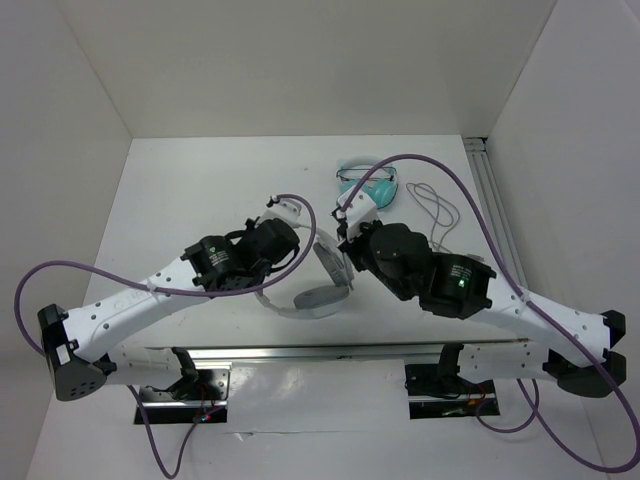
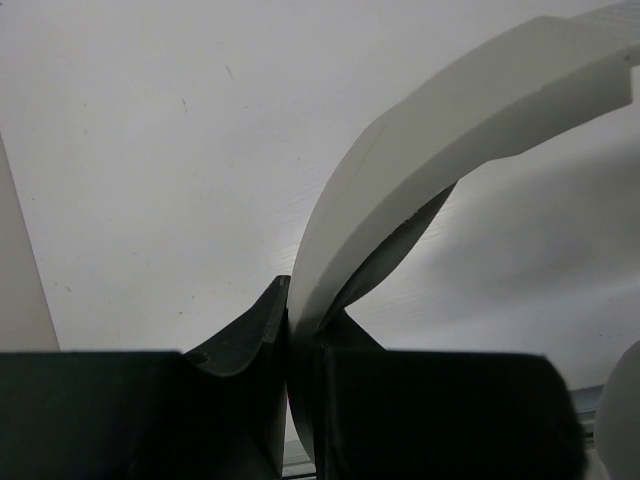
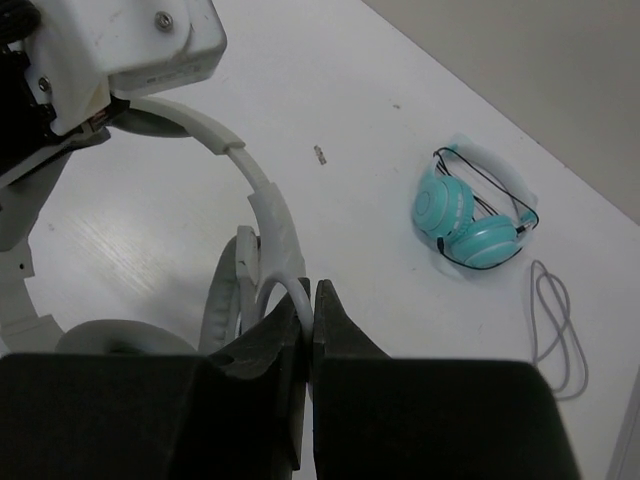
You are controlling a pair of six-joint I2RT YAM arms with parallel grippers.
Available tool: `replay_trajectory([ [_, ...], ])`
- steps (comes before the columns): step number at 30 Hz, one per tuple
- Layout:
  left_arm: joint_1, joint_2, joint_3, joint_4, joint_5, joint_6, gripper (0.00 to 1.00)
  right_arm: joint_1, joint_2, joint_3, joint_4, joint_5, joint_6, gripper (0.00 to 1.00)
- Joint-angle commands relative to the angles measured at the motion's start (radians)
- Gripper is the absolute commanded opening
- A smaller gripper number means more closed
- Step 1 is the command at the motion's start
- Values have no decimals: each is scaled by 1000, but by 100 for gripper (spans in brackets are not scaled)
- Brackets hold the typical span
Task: Wrap the headphones
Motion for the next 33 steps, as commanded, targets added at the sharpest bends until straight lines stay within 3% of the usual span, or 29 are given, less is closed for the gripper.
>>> replay_trajectory([
  [1, -5, -35, 14, 34, 45, 4, 0, 14, -46, -25, 108, 94, -13, 1],
  [8, -39, -35, 5, 49, 60, 26, 0, 14, -74, -53, 206, 143, -37, 4],
  [14, -48, -87, -4, 69, 180, 58, 0, 24, -85, -94, 287, 177, -78, 13],
  [20, -71, -118, -13, 89, 333, 101, 0, 24, -94, -162, 413, 4, -137, 16],
  [27, -111, -179, -22, 117, 438, 144, 0, 24, -94, -162, 392, -114, -160, 24],
  [33, -111, -221, -32, 126, 532, 166, 0, 24, -63, -129, 307, -67, -160, 25],
])
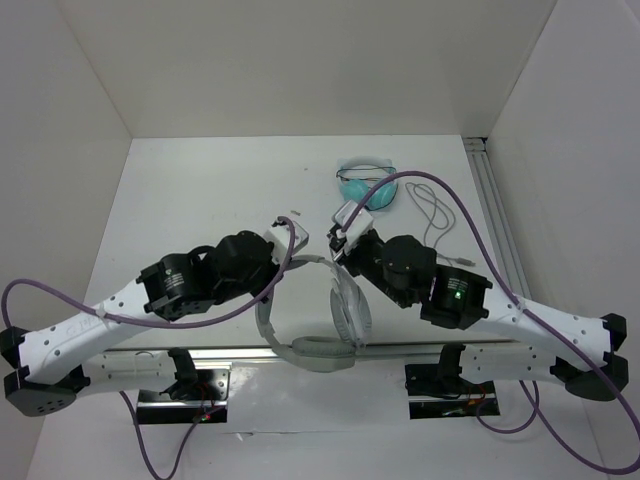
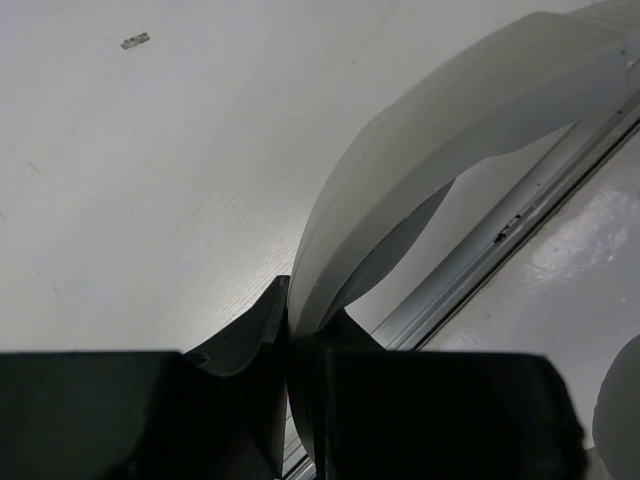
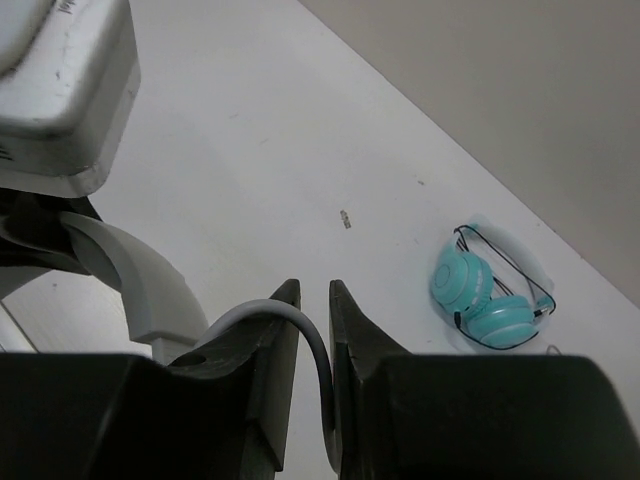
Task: Wrap the headphones
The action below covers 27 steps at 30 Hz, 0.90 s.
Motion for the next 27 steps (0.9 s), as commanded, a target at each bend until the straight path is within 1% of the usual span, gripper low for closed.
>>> replay_trajectory([
  [1, -13, -28, -2, 66, 149, 39, 0, 6, 10, 40, 12, 3, -14, 25],
  [3, -22, -28, -2, 66, 159, 39, 0, 6, 45, 85, -49, -24, -14, 25],
  [6, -22, 33, -2, 66, 137, 39, 0, 6, 54, 117, -90, -43, -5, 19],
  [10, -32, 81, 7, 57, 148, 39, 0, 15, 54, 126, -103, -34, -5, 20],
  [14, -32, 81, 7, 57, 177, 39, 0, 15, 54, 126, -112, -34, -14, 22],
  [19, -32, 50, 7, 57, 188, 39, 0, -3, 94, 117, -112, 39, -14, 23],
  [22, -32, 26, 7, 57, 214, 49, 0, -31, 136, 106, -112, 39, -5, 20],
  [27, -32, -31, 7, 66, 228, 58, 0, -91, 147, 106, -123, -4, 5, 20],
])
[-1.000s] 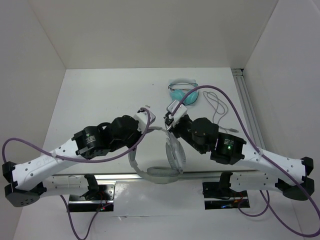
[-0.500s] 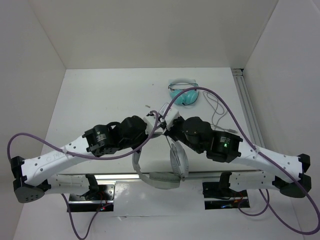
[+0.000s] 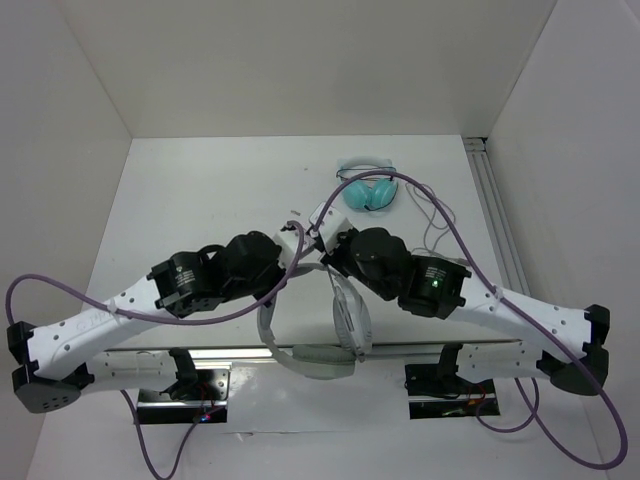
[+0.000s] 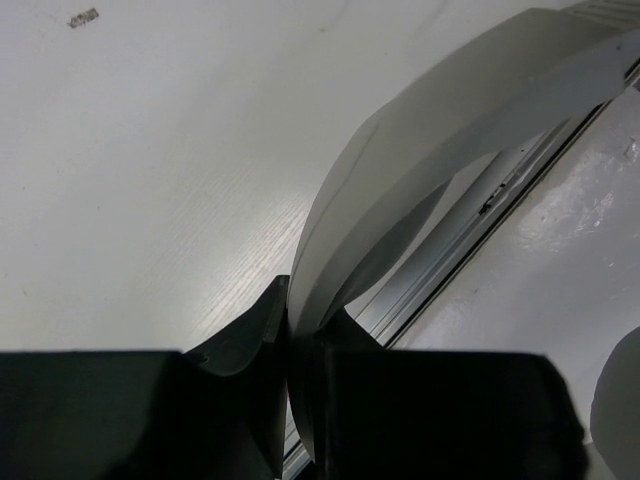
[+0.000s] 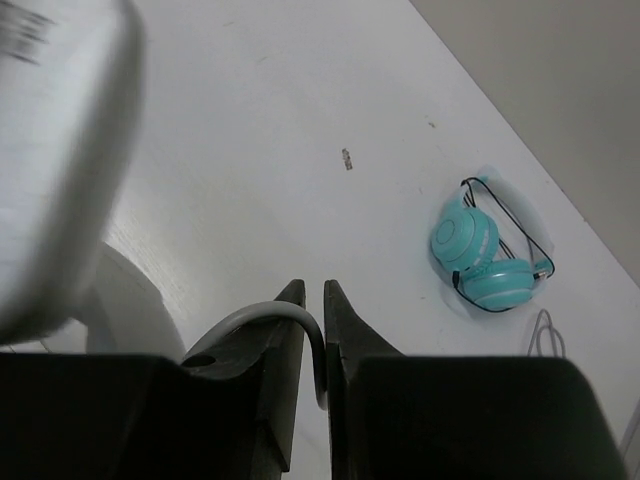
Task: Wrap the headphones
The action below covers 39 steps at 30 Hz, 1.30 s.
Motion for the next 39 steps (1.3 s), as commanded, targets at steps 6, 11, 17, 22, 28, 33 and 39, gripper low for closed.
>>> replay_trajectory([
  [6, -33, -109, 15, 91, 109, 48, 0, -131, -1, 29, 42, -162, 10, 24],
  [11, -33, -150, 6, 131, 111, 48, 0, -202, 13, 40, 41, -443, 20, 29],
  [17, -33, -170, 35, 131, -15, 23, 0, -240, 34, -15, 132, -564, 72, 27],
  [22, -33, -179, 81, 118, -176, -35, 0, -258, 25, -179, 326, -656, 144, 31],
  [28, -33, -109, 195, 32, -311, -145, 0, -277, 48, -328, 545, -719, 225, 44],
  [33, -33, -84, 293, -42, -405, -249, 0, -307, 94, -397, 682, -791, 274, 51],
  [39, -33, -116, 337, -42, -434, -317, 0, -327, 151, -431, 740, -812, 311, 51],
])
